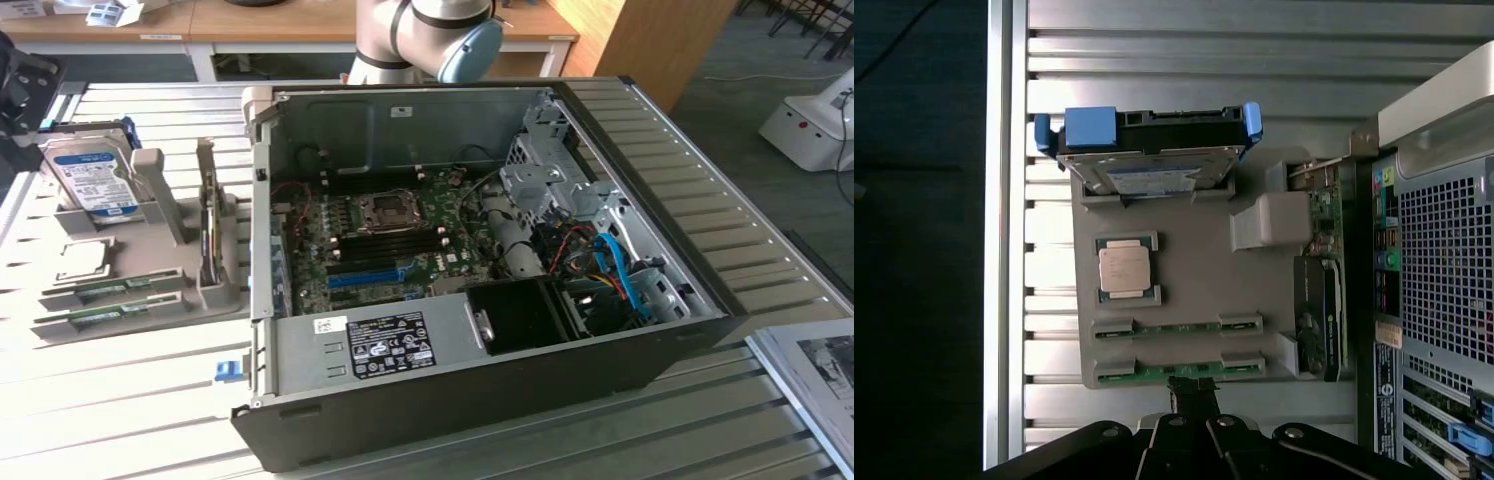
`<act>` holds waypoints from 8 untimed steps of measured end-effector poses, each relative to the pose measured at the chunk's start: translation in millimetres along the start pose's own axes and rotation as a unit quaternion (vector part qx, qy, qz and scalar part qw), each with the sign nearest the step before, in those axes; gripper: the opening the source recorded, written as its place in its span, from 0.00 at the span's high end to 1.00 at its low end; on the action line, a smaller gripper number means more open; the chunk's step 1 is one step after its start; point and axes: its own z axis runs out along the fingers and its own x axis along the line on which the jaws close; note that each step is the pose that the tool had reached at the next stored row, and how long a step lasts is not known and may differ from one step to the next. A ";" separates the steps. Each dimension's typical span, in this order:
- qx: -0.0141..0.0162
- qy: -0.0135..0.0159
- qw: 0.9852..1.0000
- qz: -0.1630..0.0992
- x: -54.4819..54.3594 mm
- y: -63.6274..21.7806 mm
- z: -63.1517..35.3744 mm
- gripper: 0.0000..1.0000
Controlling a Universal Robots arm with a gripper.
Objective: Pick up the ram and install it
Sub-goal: 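Reach for the ram, then pick up the ram and move it above insertion slot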
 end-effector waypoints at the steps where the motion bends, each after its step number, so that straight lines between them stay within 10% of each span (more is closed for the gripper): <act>1: 0.000 0.000 1.000 0.000 0.0 -0.4 0.0 0.90; 8: 0.000 0.000 1.000 0.000 0.0 -0.6 0.0 0.90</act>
